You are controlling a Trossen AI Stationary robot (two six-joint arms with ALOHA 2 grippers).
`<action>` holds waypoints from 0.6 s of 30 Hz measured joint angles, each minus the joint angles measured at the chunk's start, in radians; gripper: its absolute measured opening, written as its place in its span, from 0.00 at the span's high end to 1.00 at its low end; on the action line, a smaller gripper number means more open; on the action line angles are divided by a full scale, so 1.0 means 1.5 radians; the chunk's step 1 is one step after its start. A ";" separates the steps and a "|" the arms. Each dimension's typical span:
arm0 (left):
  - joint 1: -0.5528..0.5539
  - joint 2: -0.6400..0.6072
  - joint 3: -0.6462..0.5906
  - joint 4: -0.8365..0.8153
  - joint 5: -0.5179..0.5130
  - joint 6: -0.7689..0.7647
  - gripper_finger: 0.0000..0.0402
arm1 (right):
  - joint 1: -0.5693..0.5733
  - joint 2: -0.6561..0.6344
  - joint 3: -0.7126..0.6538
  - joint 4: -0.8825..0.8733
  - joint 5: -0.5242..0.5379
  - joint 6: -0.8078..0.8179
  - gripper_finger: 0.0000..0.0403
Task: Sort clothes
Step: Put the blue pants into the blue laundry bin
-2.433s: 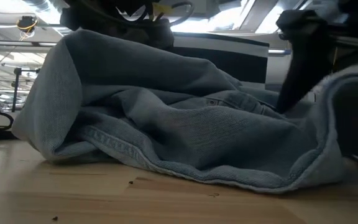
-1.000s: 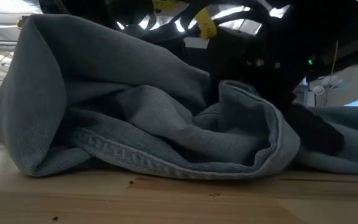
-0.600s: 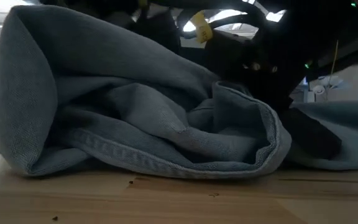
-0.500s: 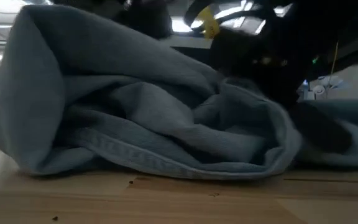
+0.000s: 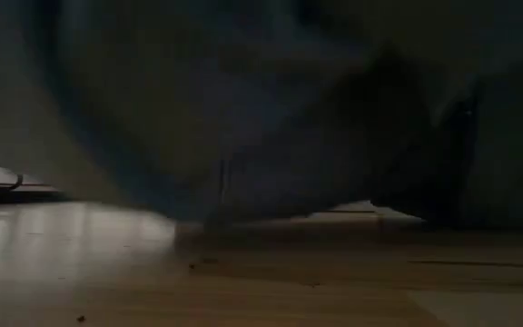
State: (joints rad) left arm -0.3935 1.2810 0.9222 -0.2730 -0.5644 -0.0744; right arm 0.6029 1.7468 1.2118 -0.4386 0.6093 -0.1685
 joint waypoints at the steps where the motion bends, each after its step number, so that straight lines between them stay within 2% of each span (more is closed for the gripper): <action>1: -0.001 -0.015 0.000 -0.017 -0.015 0.000 0.48 | 0.000 -0.017 0.000 -0.002 0.004 -0.001 0.89; 5: 0.001 -0.051 0.000 -0.067 -0.088 -0.030 0.48 | -0.001 -0.097 0.000 -0.008 0.038 -0.033 0.89; 9: 0.011 -0.056 0.000 -0.073 -0.125 -0.051 0.48 | -0.001 -0.179 0.023 -0.014 0.094 -0.088 0.89; 14: 0.010 -0.055 0.000 -0.042 -0.181 -0.084 0.48 | -0.002 -0.257 0.108 -0.018 0.141 -0.195 0.89; 18: 0.003 -0.054 -0.009 -0.038 -0.190 -0.122 0.48 | -0.033 -0.281 0.191 -0.026 0.153 -0.278 0.89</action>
State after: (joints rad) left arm -0.3885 1.1995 0.9089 -0.3304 -0.8490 -0.2579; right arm 0.5534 1.3254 1.4979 -0.4774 0.8394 -0.5860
